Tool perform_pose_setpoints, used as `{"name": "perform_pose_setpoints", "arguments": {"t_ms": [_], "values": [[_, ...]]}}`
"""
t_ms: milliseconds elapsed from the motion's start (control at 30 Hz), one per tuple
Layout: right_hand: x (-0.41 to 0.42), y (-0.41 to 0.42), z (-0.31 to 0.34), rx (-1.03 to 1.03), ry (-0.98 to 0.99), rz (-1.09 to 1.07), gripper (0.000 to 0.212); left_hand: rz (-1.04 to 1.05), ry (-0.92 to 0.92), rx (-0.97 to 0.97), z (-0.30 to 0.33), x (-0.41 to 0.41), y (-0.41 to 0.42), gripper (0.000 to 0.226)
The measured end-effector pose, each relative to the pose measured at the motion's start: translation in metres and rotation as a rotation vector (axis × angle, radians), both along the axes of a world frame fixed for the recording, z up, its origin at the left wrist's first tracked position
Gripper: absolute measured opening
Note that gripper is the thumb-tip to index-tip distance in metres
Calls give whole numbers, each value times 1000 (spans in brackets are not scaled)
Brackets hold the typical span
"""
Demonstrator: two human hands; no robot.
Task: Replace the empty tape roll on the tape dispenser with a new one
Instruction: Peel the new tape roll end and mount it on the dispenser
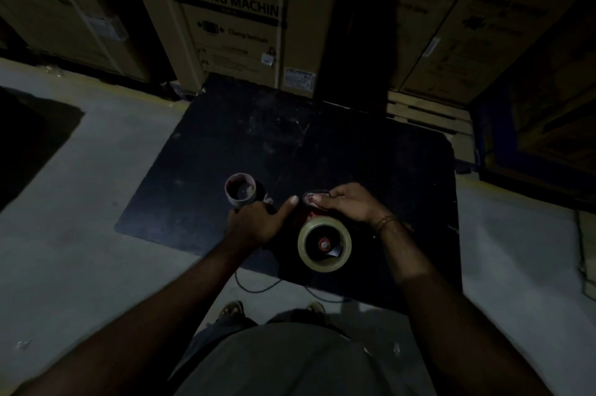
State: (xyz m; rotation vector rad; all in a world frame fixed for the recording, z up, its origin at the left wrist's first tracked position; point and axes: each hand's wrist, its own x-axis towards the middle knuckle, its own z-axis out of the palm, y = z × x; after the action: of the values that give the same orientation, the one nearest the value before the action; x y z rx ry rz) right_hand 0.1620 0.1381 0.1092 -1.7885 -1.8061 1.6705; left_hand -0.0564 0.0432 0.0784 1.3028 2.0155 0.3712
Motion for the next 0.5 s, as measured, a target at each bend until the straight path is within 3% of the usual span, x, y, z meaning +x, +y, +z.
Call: {"name": "perform_pose_setpoints", "arguments": {"t_ms": [300,500], "values": [[4,-11,-1,6,77,-66,61,-25,-50,97,-5,0,5,97],[7,-14,-6,-46,150,-93,73,71,32,167,-9,7,11,98]]}}
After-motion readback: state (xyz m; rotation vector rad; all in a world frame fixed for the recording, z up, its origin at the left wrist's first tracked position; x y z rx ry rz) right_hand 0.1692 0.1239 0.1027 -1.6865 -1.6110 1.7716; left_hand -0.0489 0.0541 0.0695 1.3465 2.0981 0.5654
